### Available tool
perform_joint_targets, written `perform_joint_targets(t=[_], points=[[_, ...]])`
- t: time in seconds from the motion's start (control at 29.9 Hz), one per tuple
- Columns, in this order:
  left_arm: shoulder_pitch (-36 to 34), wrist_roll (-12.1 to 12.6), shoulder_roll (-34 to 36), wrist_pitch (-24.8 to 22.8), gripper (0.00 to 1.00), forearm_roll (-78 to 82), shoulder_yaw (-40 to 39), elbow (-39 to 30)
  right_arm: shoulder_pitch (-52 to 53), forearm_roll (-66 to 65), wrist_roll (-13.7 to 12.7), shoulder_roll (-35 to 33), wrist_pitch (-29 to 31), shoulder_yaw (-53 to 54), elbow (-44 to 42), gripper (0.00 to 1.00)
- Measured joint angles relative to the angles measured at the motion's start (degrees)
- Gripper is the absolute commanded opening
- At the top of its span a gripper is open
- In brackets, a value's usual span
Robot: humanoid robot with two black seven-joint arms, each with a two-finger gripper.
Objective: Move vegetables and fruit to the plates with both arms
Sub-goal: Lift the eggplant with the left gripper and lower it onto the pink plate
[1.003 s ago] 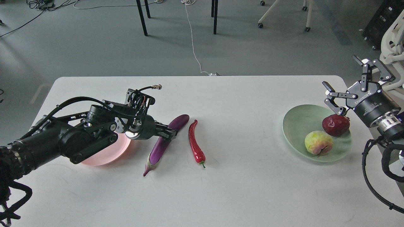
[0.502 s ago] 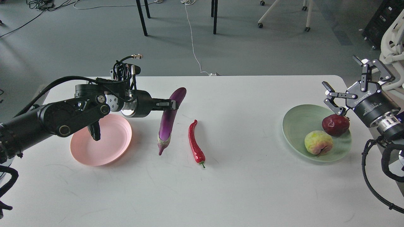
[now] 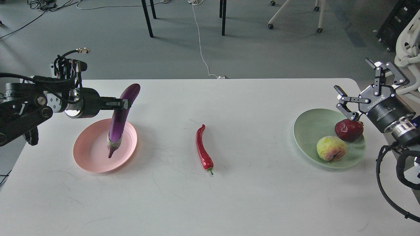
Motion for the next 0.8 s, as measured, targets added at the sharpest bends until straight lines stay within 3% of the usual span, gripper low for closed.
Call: perform_joint_targets(t=[0.6, 0.7, 0.8], points=[[6.23, -1.03, 4.63, 0.00, 0.21, 3.92, -0.54, -2.39, 0.00, -0.34, 0.00, -0.06, -0.01, 0.00, 0.00, 0.99], [6.24, -1.24, 4.73, 0.00, 0.29, 4.21, -0.53, -1.99, -0.02, -0.35, 0.00, -0.06, -0.01, -0.01, 0.00, 0.99], [6.24, -2.22, 4.77, 0.00, 0.45, 5.65, -0.43, -1.86, -0.08, -0.35, -0.01, -0.06, -0.01, -0.06, 0.00, 0.99]])
